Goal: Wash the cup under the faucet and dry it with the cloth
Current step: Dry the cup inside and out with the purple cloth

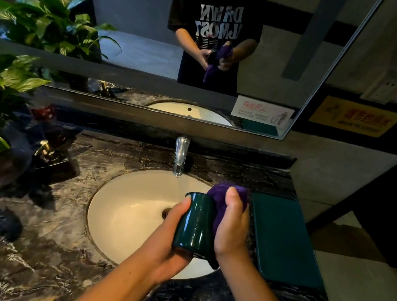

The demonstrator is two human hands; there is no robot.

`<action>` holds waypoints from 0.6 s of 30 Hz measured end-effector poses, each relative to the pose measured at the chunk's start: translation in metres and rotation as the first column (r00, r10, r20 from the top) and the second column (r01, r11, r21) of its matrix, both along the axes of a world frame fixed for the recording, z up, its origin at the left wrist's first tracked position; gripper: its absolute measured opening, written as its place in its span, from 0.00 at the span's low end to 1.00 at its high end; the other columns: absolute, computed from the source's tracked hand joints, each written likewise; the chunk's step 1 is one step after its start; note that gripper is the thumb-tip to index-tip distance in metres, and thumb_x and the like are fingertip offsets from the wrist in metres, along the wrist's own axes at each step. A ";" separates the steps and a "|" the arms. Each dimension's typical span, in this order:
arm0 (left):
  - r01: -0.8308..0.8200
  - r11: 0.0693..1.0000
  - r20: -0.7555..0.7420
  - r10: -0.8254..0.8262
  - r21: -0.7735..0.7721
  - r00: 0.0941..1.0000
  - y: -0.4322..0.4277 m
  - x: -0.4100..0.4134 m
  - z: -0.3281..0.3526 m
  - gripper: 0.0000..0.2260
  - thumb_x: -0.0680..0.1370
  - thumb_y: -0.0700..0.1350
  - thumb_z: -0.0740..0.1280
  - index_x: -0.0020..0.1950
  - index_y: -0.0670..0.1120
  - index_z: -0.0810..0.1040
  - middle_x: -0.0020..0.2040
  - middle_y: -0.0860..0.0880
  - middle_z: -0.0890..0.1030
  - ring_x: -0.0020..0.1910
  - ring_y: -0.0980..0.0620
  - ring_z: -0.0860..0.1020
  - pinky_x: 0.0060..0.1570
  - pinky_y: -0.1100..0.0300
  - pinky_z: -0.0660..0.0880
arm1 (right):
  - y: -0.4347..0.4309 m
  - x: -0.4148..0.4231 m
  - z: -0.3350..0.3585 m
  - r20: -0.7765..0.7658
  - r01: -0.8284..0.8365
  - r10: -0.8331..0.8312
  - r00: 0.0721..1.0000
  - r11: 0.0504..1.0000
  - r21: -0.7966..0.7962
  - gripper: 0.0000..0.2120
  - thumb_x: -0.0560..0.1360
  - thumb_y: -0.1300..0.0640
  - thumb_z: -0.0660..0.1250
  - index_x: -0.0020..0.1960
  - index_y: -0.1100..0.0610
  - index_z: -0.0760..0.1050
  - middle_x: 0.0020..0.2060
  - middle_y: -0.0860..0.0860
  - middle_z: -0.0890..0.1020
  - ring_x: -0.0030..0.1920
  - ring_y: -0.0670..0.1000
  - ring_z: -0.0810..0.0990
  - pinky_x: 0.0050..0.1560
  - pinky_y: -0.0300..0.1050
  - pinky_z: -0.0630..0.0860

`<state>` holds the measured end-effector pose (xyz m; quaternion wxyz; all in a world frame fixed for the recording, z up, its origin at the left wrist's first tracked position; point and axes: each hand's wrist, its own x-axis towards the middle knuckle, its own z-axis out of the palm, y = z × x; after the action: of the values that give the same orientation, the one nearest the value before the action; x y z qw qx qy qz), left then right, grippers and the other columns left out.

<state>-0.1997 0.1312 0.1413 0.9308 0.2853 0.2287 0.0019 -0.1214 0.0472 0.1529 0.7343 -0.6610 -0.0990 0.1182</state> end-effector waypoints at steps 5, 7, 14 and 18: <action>0.110 0.939 -0.054 -0.098 0.326 0.994 0.001 0.000 0.006 0.22 0.83 0.59 0.56 0.60 0.48 0.83 0.56 0.45 0.87 0.54 0.50 0.85 0.55 0.54 0.77 | -0.003 0.011 0.004 0.097 0.107 -0.098 0.990 0.991 -0.086 0.27 0.66 0.33 0.56 0.38 0.57 0.75 0.29 0.47 0.79 0.33 0.46 0.77 0.38 0.44 0.73; 0.148 0.854 -0.086 -0.121 0.499 0.989 0.008 0.003 0.009 0.21 0.84 0.58 0.55 0.60 0.47 0.83 0.55 0.44 0.86 0.56 0.47 0.84 0.59 0.51 0.79 | -0.008 0.013 0.006 0.238 0.093 -0.052 0.970 0.982 -0.163 0.25 0.69 0.34 0.54 0.34 0.55 0.75 0.26 0.48 0.79 0.30 0.44 0.77 0.34 0.41 0.73; 0.090 0.791 -0.045 -0.079 0.605 0.996 0.003 0.005 0.027 0.26 0.74 0.68 0.68 0.61 0.49 0.82 0.55 0.48 0.87 0.55 0.51 0.85 0.60 0.51 0.80 | 0.003 0.001 0.005 0.280 0.050 -0.034 0.959 0.998 -0.047 0.23 0.74 0.38 0.54 0.41 0.51 0.82 0.36 0.49 0.84 0.42 0.50 0.82 0.46 0.49 0.78; -0.019 0.923 0.018 0.013 0.385 1.000 0.005 0.007 0.026 0.19 0.76 0.57 0.68 0.63 0.51 0.83 0.57 0.46 0.86 0.58 0.47 0.84 0.61 0.50 0.79 | 0.003 -0.004 -0.002 -0.076 -0.118 0.138 0.988 0.968 0.221 0.25 0.75 0.42 0.55 0.56 0.57 0.80 0.46 0.51 0.87 0.48 0.49 0.85 0.47 0.41 0.80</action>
<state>-0.1930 0.1359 0.1669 0.8583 0.4606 0.2191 0.0565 -0.1251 0.0504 0.1510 0.7963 -0.5637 -0.1202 0.1838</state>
